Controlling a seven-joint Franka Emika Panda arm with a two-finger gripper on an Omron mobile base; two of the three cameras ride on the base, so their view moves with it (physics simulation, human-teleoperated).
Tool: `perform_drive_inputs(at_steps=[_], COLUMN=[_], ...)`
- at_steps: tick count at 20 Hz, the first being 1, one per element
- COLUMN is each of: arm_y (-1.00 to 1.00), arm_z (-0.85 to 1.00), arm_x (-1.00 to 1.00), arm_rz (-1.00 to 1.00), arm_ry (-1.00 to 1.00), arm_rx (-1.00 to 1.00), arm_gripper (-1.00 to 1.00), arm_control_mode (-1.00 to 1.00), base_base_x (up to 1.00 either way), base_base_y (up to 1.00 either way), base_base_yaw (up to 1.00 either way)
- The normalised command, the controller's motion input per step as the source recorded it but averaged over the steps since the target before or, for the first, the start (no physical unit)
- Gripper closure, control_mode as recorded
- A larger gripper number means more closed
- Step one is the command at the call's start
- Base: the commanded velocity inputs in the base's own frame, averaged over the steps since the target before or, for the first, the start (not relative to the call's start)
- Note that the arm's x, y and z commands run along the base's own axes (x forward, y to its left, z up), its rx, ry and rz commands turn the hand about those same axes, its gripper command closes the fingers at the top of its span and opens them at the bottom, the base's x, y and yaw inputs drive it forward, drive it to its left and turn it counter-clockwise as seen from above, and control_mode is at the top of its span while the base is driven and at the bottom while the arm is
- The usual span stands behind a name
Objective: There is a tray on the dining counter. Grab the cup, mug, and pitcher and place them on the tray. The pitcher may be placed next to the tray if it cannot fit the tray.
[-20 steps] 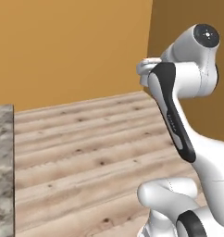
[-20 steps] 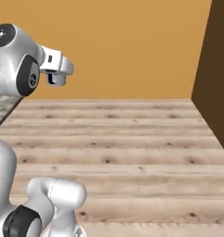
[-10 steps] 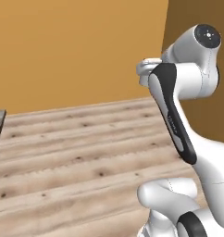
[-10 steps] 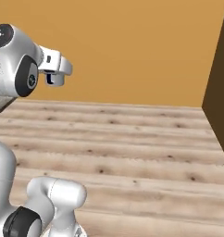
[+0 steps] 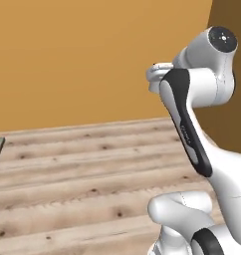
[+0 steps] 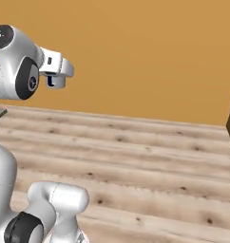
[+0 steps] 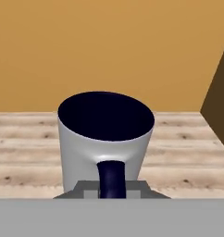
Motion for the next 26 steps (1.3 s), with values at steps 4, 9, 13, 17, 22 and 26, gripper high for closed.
perform_drive_inputs(at_steps=[4, 9, 13, 17, 22, 26], arm_y=[0.0, 0.0, 0.0, 0.0, 0.0, 0.0], arm_z=[0.0, 0.0, 0.0, 0.0, 0.0, 0.0], arm_x=[0.0, 0.0, 0.0, 0.0, 0.0, 0.0], arm_rz=[0.0, 0.0, 0.0, 0.0, 0.0, 0.0], arm_ry=[0.0, 0.0, 0.0, 0.0, 0.0, 0.0], arm_rx=[0.0, 0.0, 0.0, 0.0, 0.0, 0.0], arm_gripper=[1.0, 1.0, 1.0, 1.0, 1.0, 1.0], arm_control_mode=[1.0, 1.0, 1.0, 1.0, 1.0, 1.0], base_base_x=[1.0, 1.0, 1.0, 1.0, 1.0, 1.0], base_base_y=[0.0, -0.03, -0.03, 0.0, 0.0, -0.06], base_base_yaw=[0.08, 0.06, 0.06, 0.06, 0.17, 0.72])
